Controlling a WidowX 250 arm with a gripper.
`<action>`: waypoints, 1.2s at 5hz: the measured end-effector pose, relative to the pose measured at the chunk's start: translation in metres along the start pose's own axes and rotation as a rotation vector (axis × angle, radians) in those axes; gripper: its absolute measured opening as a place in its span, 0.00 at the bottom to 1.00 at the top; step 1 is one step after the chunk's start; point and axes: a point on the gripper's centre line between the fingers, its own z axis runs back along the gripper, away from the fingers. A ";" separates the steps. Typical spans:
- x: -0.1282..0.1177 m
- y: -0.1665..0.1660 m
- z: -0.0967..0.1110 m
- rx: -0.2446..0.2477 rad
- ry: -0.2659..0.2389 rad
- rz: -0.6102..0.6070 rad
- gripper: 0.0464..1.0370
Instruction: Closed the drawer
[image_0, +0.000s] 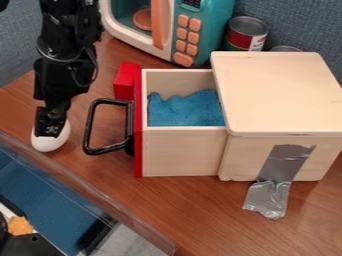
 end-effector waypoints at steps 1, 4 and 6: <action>-0.003 0.002 -0.007 0.003 -0.008 -0.005 0.96; 0.001 0.005 -0.028 -0.051 -0.031 -0.011 0.96; 0.011 0.007 -0.033 -0.056 -0.066 -0.027 0.96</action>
